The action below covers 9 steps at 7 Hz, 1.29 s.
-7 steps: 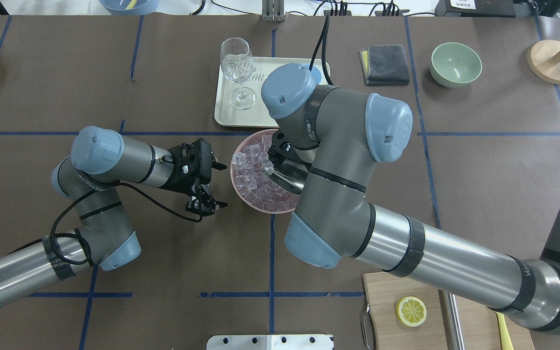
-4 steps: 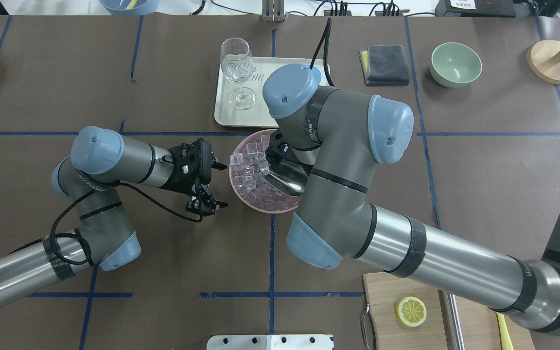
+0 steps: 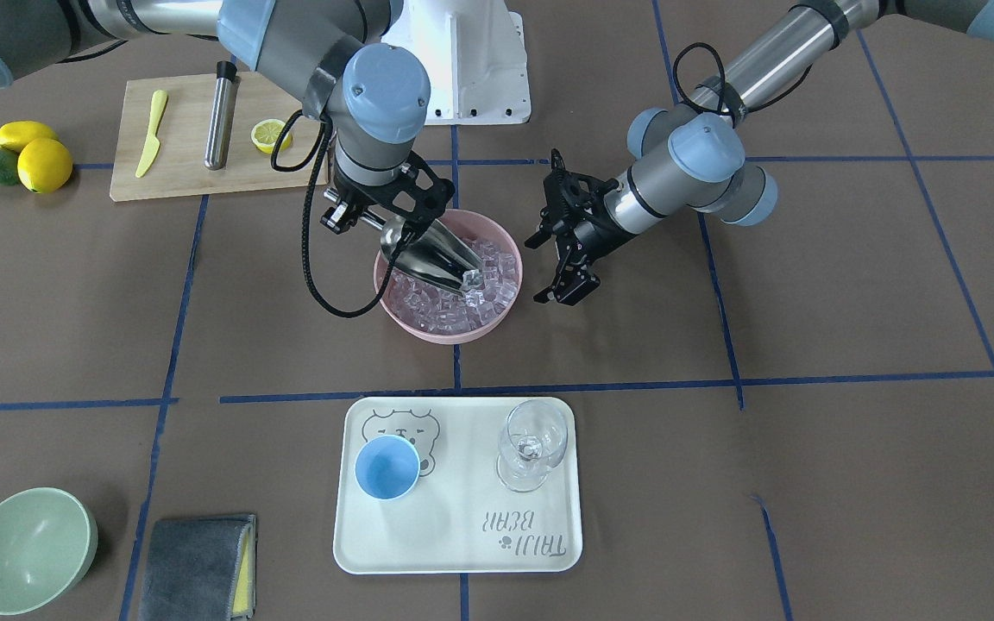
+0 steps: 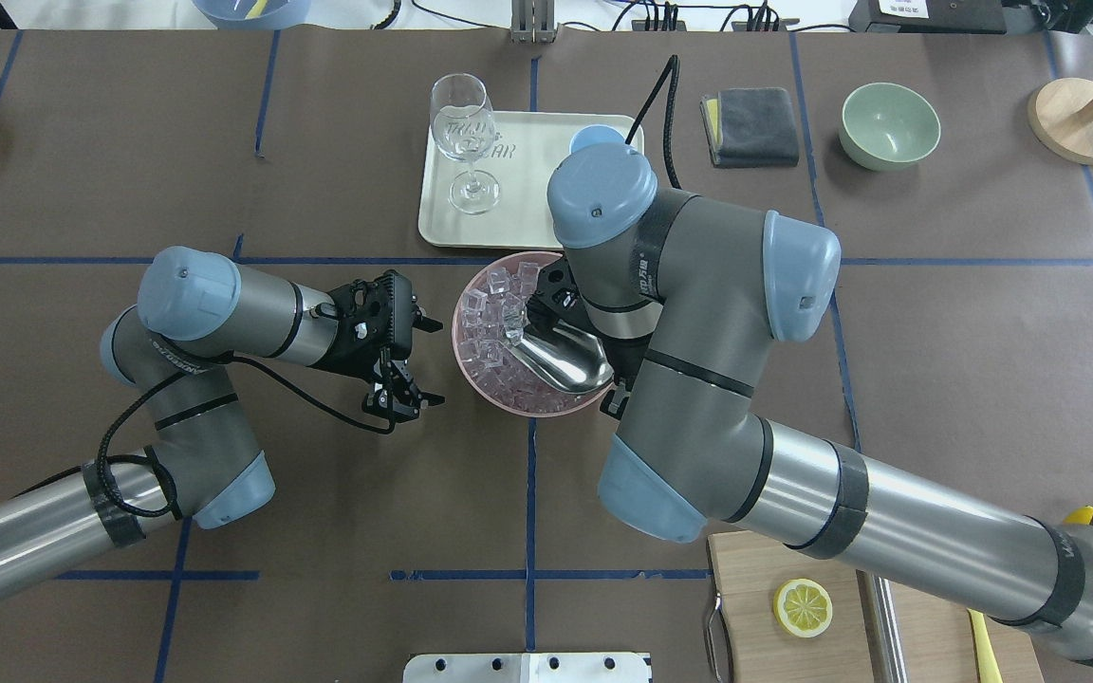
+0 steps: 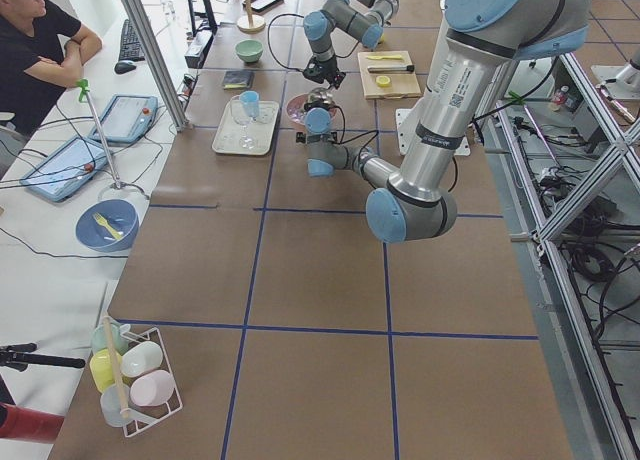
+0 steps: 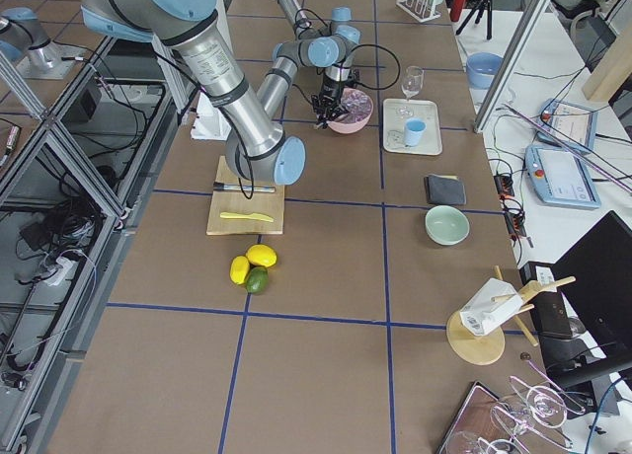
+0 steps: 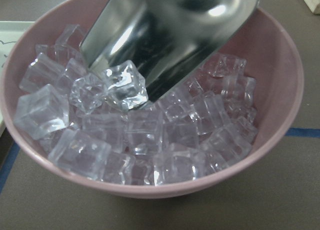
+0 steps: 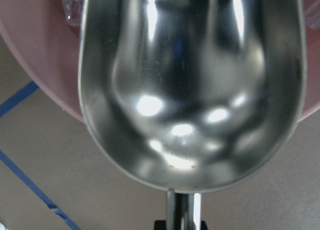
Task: Put ice in cup with scoop
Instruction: 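Dig the scoop into the ice cubes with the right gripper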
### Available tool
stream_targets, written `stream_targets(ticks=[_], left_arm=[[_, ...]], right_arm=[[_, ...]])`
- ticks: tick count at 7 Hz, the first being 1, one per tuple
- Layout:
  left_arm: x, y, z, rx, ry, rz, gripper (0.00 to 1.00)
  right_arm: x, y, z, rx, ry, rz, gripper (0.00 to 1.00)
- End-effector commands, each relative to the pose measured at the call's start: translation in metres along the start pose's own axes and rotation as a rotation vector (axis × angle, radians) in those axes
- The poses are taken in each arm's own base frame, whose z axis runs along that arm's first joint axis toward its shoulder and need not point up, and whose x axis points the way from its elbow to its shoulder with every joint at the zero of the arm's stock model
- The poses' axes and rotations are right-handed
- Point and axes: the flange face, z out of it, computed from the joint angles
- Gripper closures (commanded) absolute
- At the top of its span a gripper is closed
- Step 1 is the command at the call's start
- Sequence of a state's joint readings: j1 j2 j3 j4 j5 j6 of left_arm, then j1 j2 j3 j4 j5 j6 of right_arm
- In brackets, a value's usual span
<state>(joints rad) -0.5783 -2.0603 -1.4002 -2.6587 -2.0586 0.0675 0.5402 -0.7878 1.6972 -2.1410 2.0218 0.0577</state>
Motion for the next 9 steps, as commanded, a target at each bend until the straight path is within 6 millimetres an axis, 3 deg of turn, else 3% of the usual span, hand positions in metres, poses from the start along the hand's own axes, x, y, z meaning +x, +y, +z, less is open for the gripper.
stream_targets(ticks=[1, 3, 6, 7, 9], left_arm=[[0.0, 0.001, 0.0, -0.001, 0.0, -0.001, 0.0], [0.0, 0.0, -0.001, 0.001, 0.0, 0.002, 0.0], [0.0, -0.003, -0.003, 0.008, -0.001, 0.004, 0.0], [0.001, -0.003, -0.004, 0.008, -0.001, 0.004, 0.0], [0.0, -0.003, -0.004, 0.008, -0.002, 0.004, 0.0]], right_arm=[[-0.006, -0.002, 0.008, 0.052, -0.017, 0.067, 1.0], [-0.01, -0.003, 0.013, 0.086, -0.03, 0.118, 1.0], [-0.026, 0.002, -0.003, 0.123, -0.043, 0.203, 1.0], [-0.041, 0.002, 0.0, 0.145, -0.055, 0.219, 1.0], [-0.04, 0.013, -0.001, 0.21, -0.071, 0.208, 1.0]])
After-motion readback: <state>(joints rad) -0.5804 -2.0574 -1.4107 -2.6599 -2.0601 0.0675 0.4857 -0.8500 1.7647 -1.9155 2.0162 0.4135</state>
